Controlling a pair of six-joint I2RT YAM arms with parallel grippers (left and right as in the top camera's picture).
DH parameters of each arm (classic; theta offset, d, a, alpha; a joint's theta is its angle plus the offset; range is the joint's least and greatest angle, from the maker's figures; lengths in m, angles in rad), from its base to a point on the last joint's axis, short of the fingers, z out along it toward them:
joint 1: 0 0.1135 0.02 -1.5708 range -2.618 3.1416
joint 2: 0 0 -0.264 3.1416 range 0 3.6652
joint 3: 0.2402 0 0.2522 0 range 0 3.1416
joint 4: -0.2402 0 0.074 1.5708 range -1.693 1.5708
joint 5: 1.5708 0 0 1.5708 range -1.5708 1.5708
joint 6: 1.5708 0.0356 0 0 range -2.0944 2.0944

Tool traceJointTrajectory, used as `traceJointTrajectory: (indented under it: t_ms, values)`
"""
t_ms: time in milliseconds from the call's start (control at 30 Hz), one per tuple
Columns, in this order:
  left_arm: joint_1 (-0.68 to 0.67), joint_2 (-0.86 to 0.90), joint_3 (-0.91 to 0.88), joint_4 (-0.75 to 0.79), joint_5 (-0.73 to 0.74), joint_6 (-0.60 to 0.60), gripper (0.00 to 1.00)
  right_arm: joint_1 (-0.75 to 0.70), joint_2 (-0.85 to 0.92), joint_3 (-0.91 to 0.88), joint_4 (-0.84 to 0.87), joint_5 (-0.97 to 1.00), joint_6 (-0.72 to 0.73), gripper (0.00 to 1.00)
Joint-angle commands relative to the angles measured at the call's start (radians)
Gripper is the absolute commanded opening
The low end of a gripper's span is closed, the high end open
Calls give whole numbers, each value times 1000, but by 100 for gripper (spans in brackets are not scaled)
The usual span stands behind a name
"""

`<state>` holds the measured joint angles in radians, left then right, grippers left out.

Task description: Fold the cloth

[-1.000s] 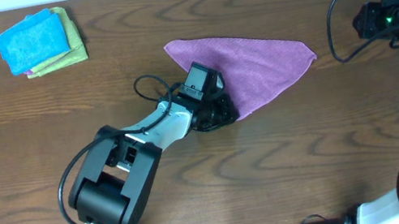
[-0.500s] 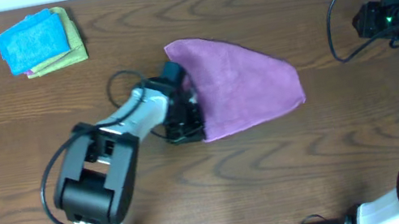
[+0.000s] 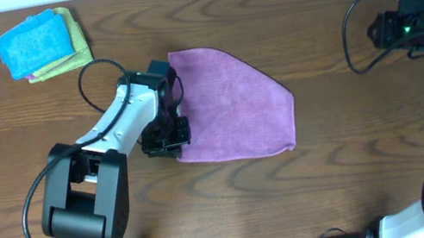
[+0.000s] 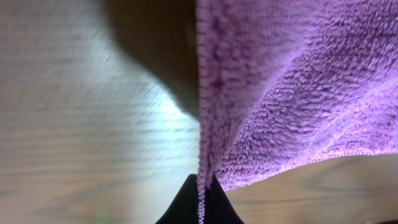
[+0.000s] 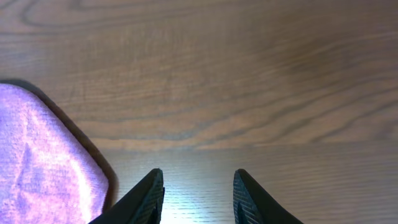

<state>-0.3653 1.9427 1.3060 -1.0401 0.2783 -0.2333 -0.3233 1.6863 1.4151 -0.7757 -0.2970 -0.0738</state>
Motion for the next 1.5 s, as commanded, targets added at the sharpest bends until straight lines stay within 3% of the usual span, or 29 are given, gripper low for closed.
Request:
traceJointTrajectory:
  t_ms: [0, 400, 667, 1100, 1200, 1467]
  values:
    - [-2, -13, 10, -21, -73, 20, 6, 3, 3, -37, 10, -37, -13, 37]
    - [-2, -13, 10, -112, -132, -18, 6, 110, 30, -126, 41, -215, 18, 39]
    - [-2, -13, 10, -99, -132, -18, 6, 152, 178, -235, 62, -439, 51, 41]
    - [-2, -13, 10, -70, -132, -18, 6, 154, 214, -412, 5, -732, 51, 61]
    - [-2, -13, 10, -62, -130, -18, 6, 154, 214, -463, 58, -771, 60, 64]
    - [-2, -13, 10, -47, -116, -27, 6, 201, 214, -575, 386, -806, 268, 71]
